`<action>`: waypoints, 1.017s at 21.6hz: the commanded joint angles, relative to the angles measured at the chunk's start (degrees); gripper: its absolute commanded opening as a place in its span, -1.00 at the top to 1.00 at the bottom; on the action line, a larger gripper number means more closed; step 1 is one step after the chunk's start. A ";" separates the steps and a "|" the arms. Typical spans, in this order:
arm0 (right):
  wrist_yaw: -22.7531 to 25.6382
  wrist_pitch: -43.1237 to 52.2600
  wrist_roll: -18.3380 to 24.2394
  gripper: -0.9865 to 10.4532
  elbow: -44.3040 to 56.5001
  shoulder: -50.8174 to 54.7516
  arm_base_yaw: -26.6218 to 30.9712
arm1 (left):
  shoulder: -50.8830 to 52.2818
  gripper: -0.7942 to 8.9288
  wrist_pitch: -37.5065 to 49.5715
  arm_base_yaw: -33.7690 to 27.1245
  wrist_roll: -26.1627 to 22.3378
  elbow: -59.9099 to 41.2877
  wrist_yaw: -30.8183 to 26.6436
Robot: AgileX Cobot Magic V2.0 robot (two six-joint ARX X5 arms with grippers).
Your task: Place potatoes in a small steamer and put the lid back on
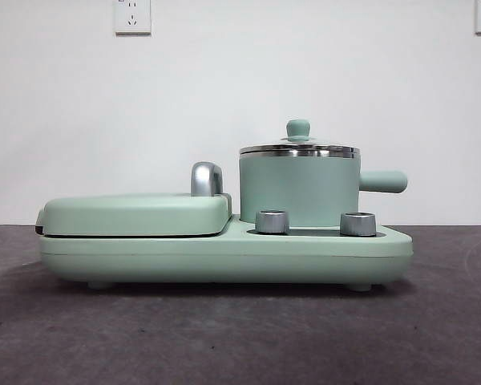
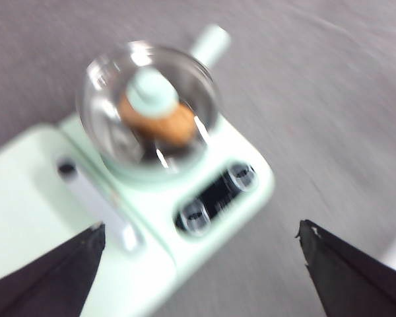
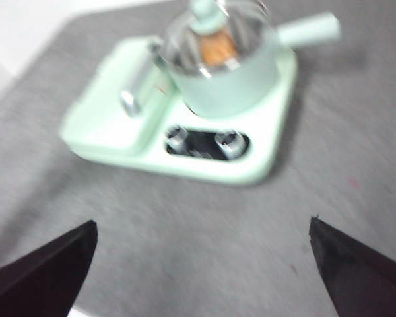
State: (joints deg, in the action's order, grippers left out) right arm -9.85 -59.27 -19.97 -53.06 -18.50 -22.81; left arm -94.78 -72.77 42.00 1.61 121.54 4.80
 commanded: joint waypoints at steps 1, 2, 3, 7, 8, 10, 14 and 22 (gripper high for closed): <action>-3.45 3.72 0.74 -0.07 -0.37 -0.50 -0.31 | 4.48 -0.12 -2.60 1.20 1.68 0.24 0.20; -4.96 4.46 1.14 -0.07 -0.37 -0.52 -0.31 | 6.60 -0.12 -2.14 1.44 2.10 -0.83 0.20; -6.19 5.18 1.27 -0.07 -0.37 -0.63 -0.31 | 8.87 -0.12 -1.44 1.70 2.56 -2.27 0.20; -9.57 6.95 1.36 -0.07 -0.37 -2.16 -0.31 | 20.63 -0.12 2.80 2.64 5.07 -13.79 0.17; -9.68 6.95 1.40 -0.07 -0.37 -2.49 -0.31 | 23.58 -0.12 4.57 2.64 5.81 -17.75 0.15; -9.77 6.97 1.42 -0.07 -0.37 -3.56 -0.33 | 31.15 -0.12 9.20 2.64 7.48 -28.00 0.11; -9.90 6.97 1.42 -0.07 -0.37 -5.27 -0.33 | 46.18 -0.12 20.31 2.64 11.39 -48.50 -0.15; -12.09 7.23 5.99 0.90 -0.37 -6.19 -0.31 | 66.23 0.79 33.46 2.64 18.82 -70.14 -3.65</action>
State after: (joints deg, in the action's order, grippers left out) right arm -21.10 -52.84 -16.12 -53.06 -24.34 -22.81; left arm -28.73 -40.53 44.16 18.70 51.29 2.02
